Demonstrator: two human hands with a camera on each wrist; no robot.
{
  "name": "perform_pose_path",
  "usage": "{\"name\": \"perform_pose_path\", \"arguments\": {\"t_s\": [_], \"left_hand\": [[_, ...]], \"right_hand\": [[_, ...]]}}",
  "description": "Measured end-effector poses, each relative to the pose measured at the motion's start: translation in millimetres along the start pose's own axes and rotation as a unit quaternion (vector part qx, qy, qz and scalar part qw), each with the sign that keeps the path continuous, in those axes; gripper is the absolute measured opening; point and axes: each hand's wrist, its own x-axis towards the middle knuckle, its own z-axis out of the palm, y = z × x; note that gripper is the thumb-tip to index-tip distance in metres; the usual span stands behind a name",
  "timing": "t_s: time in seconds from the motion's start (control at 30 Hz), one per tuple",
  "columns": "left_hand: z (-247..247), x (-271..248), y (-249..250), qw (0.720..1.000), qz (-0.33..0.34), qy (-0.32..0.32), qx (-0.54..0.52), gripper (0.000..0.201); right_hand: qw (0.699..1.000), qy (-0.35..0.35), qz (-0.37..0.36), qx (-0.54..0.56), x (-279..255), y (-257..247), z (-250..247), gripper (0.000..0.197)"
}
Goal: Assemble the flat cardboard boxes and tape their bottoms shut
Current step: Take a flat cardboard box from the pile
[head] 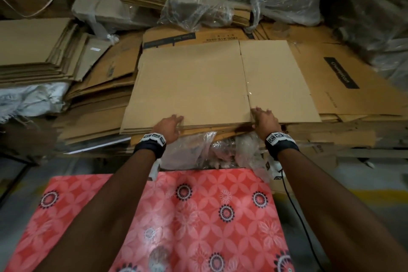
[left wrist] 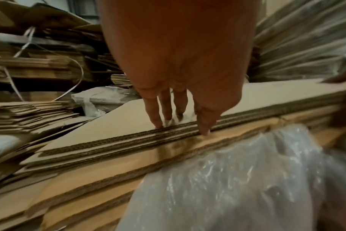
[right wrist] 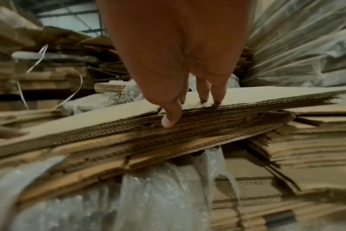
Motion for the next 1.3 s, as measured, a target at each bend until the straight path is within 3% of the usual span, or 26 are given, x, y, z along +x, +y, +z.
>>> {"name": "perform_pose_path", "arguments": {"t_s": [0.13,0.23,0.47,0.6,0.77,0.93,1.2,1.3], "left_hand": [[-4.4,-28.0,5.9,0.994,-0.020,0.051,-0.090,0.058],[-7.4,-62.5,18.4,0.986,-0.021,0.078,-0.145,0.050],[4.4,-171.7,60.4,0.944,0.017,0.115,-0.309,0.035],[50.2,-243.6,83.7,0.916,0.060,0.061,-0.392,0.035],[99.9,-325.7,115.1,0.900,0.126,0.009,-0.417,0.034],[130.5,-393.5,165.0,0.885,0.208,-0.061,-0.412,0.029],[148.0,-468.1,269.9,0.845,0.310,-0.141,-0.411,0.029],[154.7,-497.3,311.0,0.831,0.342,-0.174,-0.404,0.026]], "right_hand": [[0.994,0.034,0.045,0.093,-23.9,-10.1,-3.7,0.056],[0.990,0.059,0.039,0.121,-55.0,-20.6,0.0,0.052],[0.960,0.102,0.036,0.259,-175.8,-45.9,4.1,0.041],[0.944,0.130,0.076,0.294,-275.8,-51.2,15.1,0.032],[0.917,0.182,0.160,0.318,-420.2,-54.4,41.5,0.019],[0.900,0.219,0.237,0.294,-549.3,-61.4,47.4,0.018],[0.834,0.311,0.371,0.265,-691.4,-50.8,52.0,0.020],[0.793,0.356,0.419,0.261,-733.3,-42.6,43.4,0.020]]}}
